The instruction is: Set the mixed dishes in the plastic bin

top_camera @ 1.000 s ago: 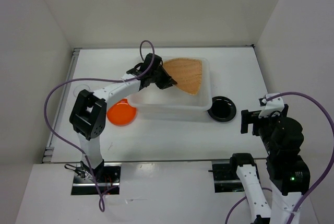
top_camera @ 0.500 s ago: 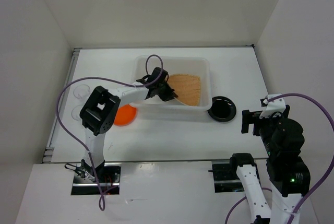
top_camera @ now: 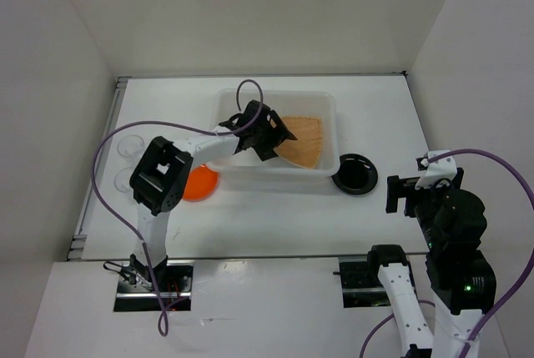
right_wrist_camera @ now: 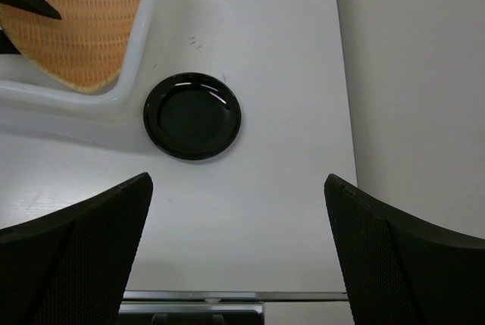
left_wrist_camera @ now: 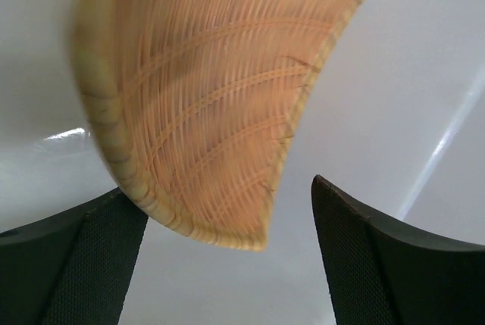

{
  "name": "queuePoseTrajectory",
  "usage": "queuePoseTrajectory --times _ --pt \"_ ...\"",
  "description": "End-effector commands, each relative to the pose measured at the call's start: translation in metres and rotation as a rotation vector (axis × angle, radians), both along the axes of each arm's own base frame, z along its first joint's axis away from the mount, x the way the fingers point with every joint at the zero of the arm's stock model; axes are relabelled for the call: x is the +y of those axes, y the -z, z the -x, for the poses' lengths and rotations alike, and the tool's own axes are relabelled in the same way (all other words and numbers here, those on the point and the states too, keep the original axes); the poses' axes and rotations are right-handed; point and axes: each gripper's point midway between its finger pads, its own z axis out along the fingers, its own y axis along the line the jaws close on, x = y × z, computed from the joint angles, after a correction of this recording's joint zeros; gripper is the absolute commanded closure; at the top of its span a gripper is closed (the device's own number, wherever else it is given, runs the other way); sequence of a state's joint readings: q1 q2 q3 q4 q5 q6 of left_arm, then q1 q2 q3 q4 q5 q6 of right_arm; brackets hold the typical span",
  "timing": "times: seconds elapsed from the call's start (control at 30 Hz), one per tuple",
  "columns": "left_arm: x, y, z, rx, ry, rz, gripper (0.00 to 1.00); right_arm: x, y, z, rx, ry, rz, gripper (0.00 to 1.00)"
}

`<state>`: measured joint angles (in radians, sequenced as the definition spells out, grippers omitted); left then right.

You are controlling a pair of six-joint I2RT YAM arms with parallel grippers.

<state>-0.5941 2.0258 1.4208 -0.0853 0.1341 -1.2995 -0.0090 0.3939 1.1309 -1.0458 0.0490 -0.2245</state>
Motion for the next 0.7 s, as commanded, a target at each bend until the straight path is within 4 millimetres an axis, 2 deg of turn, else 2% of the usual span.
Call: queuePoseTrajectory --times 0.0,0.03,0.07,0.1,0.13,0.17,0.2,0.23,0.27,0.3,0.33,0.37,0.4,0.5,0.53,0.57,0.63,0.67 --pt "0.006 -0.087 -0.018 -0.191 0.013 -0.017 0.09 -0.001 -0.008 -0.007 -0.041 0.008 -0.009 0.02" --pt "0.011 -0.105 -0.020 -0.246 0.026 -0.051 0.07 -0.001 -0.008 -0.007 -0.041 0.008 -0.009 0.02" --pt "0.025 -0.153 -0.030 -0.344 -0.025 -0.067 0.03 -0.001 -0.008 -0.007 -0.041 0.008 -0.009 0.02" --pt "0.038 -0.161 -0.023 -0.340 -0.031 -0.126 0.00 -0.001 -0.005 -0.008 -0.032 0.008 -0.009 0.02" --pt "0.050 -0.179 -0.022 -0.392 -0.025 -0.183 0.00 -0.001 -0.005 -0.008 -0.032 0.008 -0.009 0.02" --pt "0.074 -0.209 -0.015 -0.439 -0.079 -0.247 0.00 -0.001 -0.005 -0.008 -0.032 0.008 -0.009 0.02" --pt "0.088 -0.218 -0.009 -0.458 -0.100 -0.291 0.00 -0.001 -0.005 -0.008 -0.032 0.008 -0.009 0.02" --pt "0.110 -0.243 0.003 -0.505 -0.130 -0.315 0.00 -0.004 -0.005 -0.008 -0.032 0.026 -0.006 0.02" --pt "0.130 -0.217 0.015 -0.439 -0.135 -0.376 0.00 -0.004 -0.005 -0.008 -0.032 0.026 -0.006 0.02" --pt "0.153 -0.206 0.019 -0.400 -0.168 -0.390 0.00 -0.004 -0.005 -0.008 -0.032 0.026 -0.006 0.02" --pt "0.172 -0.213 0.036 -0.396 -0.200 -0.356 0.00 -0.004 -0.005 -0.008 -0.032 0.026 -0.006 0.02" --pt "0.182 -0.203 0.046 -0.370 -0.193 -0.348 0.00 -0.004 -0.005 -0.008 -0.032 0.026 -0.006 0.02" --pt "0.204 -0.181 0.066 -0.334 -0.214 -0.371 0.00 -0.004 -0.005 -0.008 -0.032 0.026 -0.006 0.02" --pt "0.224 -0.155 0.098 -0.268 -0.262 -0.360 0.00 -0.004 -0.005 -0.008 -0.032 0.026 -0.006 0.02" --pt "0.233 -0.155 0.109 -0.271 -0.284 -0.348 0.00 -0.004 -0.005 -0.008 -0.032 0.026 -0.006 0.02" --pt "0.240 -0.134 0.121 -0.210 -0.299 -0.362 0.00 -0.004 -0.005 -0.008 -0.032 0.026 -0.006 0.02" --pt "0.245 -0.125 0.134 -0.185 -0.307 -0.361 0.00 -0.004 -0.005 -0.008 -0.032 0.026 -0.006 0.02" --pt "0.247 -0.107 0.140 -0.140 -0.305 -0.379 0.00 -0.004 -0.005 -0.008 -0.032 0.026 -0.006 0.02"
